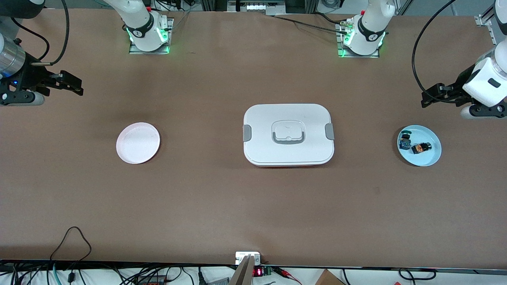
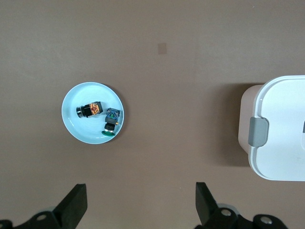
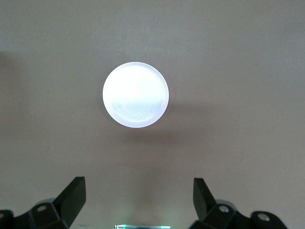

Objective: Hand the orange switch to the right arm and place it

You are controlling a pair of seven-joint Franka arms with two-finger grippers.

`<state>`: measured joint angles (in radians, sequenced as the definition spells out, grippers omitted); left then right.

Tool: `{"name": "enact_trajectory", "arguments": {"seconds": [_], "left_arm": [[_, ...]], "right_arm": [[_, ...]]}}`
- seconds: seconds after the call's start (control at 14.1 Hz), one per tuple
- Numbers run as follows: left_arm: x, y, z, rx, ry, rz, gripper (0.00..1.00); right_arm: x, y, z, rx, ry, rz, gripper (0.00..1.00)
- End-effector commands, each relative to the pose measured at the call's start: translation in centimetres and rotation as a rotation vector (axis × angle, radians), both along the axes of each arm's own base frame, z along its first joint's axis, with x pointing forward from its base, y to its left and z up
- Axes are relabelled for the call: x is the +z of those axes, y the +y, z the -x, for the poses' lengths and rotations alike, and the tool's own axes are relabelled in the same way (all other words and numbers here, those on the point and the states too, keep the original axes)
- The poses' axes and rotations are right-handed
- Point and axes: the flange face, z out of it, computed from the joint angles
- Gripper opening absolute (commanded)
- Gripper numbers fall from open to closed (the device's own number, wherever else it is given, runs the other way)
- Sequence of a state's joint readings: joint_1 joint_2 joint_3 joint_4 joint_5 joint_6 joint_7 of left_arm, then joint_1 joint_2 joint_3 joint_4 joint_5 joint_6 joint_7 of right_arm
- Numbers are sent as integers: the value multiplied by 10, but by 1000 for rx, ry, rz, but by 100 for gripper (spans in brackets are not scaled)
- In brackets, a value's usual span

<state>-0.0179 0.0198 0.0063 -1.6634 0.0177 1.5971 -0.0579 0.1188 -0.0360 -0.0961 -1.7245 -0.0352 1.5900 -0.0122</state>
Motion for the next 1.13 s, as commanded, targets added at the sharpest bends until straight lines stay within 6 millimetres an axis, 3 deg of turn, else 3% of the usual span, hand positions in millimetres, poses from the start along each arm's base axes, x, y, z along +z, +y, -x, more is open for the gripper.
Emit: {"name": "enact_trajectory", "arguments": {"seconds": [0.0,0.28,0.64,0.78,0.92,1.06], "left_arm": [[-4,5,-7,10,21,22,100],[-33,31,-19,46,69,13,100],[-66,33,-42,34,41,5,100],[-107,59,-63,-3,3,7,100],[-140,69,-82,-23,-39,4,100],[-176,77,-88,-29,2,10,100]], "right_arm": [[2,-2,5,-12,1,-5,100],[2,-3,5,-14,3,-5,100],[2,-3,5,-14,0,-5,100],[1,-4,5,-15,1,-5,100],[1,-5,5,-17,1,-5,100],[1,-5,5,-17,1,-5,100]]}}
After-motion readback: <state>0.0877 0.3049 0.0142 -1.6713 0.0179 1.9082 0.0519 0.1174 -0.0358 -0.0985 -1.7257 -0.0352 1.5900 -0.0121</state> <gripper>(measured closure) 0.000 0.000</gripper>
